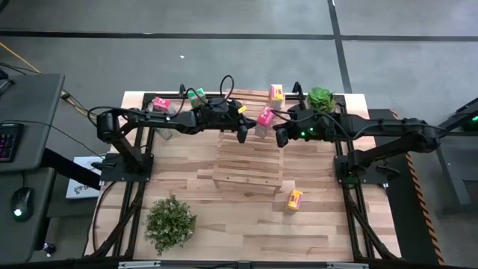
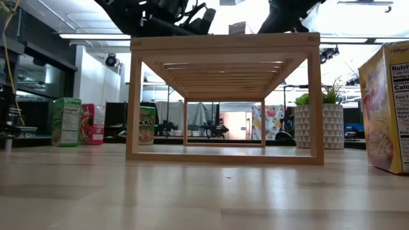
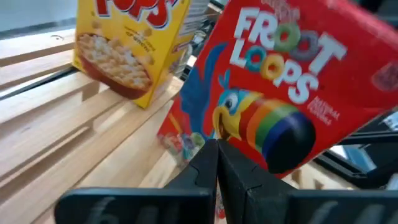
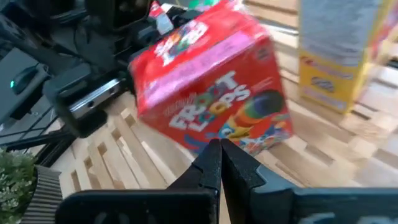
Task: Stack cereal on shelf
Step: Put the right red cereal box on the shelf
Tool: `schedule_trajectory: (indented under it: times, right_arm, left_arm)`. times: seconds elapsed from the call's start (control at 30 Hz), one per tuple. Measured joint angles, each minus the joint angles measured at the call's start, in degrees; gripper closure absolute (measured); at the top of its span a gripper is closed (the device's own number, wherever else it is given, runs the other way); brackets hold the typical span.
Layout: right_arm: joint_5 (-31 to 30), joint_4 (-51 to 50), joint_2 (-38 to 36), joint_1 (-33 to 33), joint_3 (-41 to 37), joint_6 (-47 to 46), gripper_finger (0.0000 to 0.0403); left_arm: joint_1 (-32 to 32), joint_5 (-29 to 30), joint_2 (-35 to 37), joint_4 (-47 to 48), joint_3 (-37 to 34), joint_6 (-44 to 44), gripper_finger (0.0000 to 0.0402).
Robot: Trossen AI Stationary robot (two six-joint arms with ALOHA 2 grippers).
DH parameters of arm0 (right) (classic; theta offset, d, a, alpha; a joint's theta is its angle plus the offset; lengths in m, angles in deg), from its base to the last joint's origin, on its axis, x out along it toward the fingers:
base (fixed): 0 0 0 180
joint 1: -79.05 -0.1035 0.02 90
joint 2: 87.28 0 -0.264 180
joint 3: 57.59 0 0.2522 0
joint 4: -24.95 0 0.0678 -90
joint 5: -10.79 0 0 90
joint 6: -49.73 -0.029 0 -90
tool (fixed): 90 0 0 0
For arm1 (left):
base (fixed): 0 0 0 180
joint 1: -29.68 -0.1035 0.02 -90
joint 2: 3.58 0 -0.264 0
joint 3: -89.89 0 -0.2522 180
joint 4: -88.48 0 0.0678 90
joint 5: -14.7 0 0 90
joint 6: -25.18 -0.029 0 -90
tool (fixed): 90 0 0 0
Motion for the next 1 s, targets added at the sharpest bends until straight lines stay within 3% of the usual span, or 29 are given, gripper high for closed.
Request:
schedule_trajectory:
  times: [0.2, 0.5, 1.0]
  right_arm:
    - [-2.86, -2.88, -1.79, 0.05, 0.0, 0.0, 0.0403]
    - [-3.59, -5.51, -2.65, 0.05, 0.0, 0.0, 0.0403]
    - [-2.91, -9.54, -3.38, 0.05, 0.0, -0.63, 0.0403]
  left_arm:
    - [0.2, -0.97, 0.02, -0.13, 0.0, 1.52, 0.0401]
    - [0.27, 1.15, -0.27, -3.62, 0.49, 1.97, 0.0401]
    - [1.92, 1.15, -2.32, -0.63, 2.64, 5.48, 0.0401]
